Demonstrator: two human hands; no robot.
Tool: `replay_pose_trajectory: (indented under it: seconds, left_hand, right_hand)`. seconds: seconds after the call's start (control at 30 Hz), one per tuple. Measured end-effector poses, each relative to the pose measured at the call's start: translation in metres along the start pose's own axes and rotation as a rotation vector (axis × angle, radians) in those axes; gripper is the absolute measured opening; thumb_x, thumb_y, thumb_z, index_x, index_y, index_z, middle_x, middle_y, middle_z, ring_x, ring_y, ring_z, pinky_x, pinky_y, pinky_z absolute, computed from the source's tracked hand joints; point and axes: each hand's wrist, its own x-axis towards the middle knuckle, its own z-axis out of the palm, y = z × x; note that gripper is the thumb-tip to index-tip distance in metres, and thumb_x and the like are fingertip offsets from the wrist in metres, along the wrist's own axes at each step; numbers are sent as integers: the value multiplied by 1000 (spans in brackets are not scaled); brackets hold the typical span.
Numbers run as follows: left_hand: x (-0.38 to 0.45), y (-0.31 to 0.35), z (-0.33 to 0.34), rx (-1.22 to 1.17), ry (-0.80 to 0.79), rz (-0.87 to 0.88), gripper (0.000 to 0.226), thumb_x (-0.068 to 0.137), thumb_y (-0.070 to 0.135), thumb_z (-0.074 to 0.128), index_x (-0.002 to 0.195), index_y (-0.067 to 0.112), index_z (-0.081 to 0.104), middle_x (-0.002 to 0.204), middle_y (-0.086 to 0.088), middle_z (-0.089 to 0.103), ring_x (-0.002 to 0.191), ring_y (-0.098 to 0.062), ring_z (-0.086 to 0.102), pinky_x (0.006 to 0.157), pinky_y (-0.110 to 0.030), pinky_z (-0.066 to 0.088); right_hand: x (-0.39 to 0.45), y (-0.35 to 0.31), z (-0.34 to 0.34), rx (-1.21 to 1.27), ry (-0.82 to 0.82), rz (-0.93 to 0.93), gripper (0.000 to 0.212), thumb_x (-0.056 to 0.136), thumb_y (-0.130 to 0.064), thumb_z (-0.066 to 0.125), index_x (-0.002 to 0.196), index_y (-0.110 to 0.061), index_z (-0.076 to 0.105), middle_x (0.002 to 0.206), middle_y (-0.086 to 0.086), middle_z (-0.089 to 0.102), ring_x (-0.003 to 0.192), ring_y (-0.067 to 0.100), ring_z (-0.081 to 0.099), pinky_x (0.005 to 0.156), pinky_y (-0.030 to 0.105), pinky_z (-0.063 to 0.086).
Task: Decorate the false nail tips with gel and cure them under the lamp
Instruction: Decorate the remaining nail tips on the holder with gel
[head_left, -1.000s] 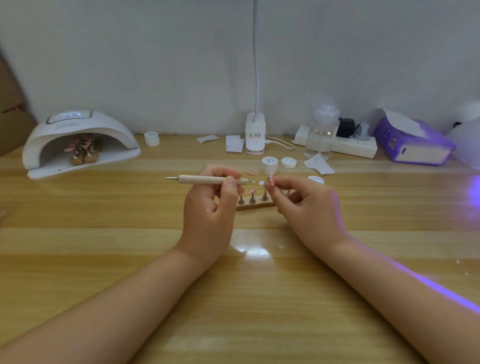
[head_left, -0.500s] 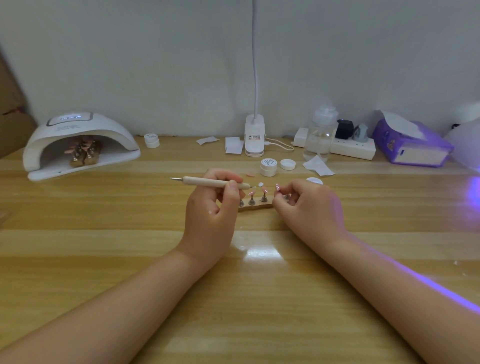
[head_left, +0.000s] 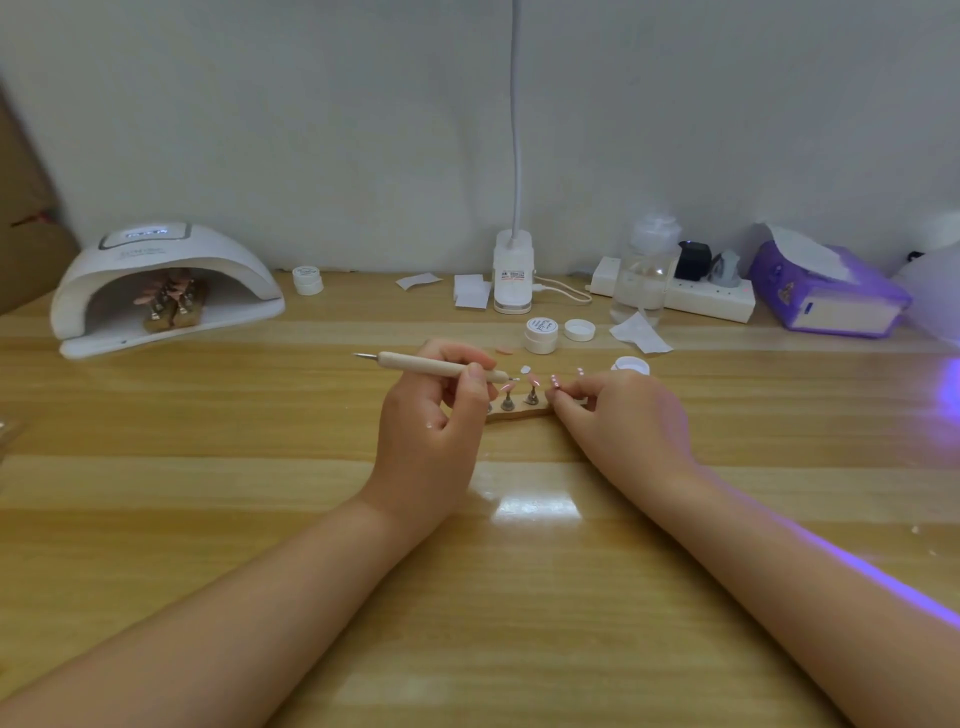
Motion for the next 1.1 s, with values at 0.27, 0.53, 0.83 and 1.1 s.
replay_pose_trajectory:
  seconds: [0.27, 0.53, 0.83, 1.1]
  left_hand:
    - [1, 0, -1, 3, -11, 3, 12, 88, 24, 47, 83, 28, 57, 79, 16, 69, 70, -15, 64, 64, -33, 50]
    - [1, -3, -2, -26, -12, 12, 10, 87, 32, 47, 83, 31, 57, 78, 14, 69, 71, -15, 63, 63, -28, 50]
    - [2, -3, -2, -20, -22, 5, 14, 89, 21, 46, 83, 28, 57, 82, 8, 68, 71, -11, 63, 62, -22, 49]
    - [1, -1, -1, -31, -31, 18, 15, 83, 39, 45, 83, 31, 57, 78, 16, 69, 71, -17, 63, 63, -32, 51]
  right_hand:
    - [-6, -2, -4, -136, 18, -53, 26, 89, -40, 54, 82, -24, 73, 67, -5, 65, 69, 18, 58, 51, 24, 37]
    - [7, 12, -31, 17, 210, -167, 17, 80, -32, 62, 71, -17, 64, 54, -13, 39, 58, 9, 39, 50, 23, 24]
    - [33, 65, -35, -249, -167, 114, 59, 73, -61, 59, 121, -27, 60, 121, 5, 55, 116, 28, 43, 90, 34, 34]
    - [31, 63, -33, -121, -100, 45, 37, 73, -59, 64, 97, -31, 71, 81, -10, 55, 90, 17, 48, 68, 30, 34]
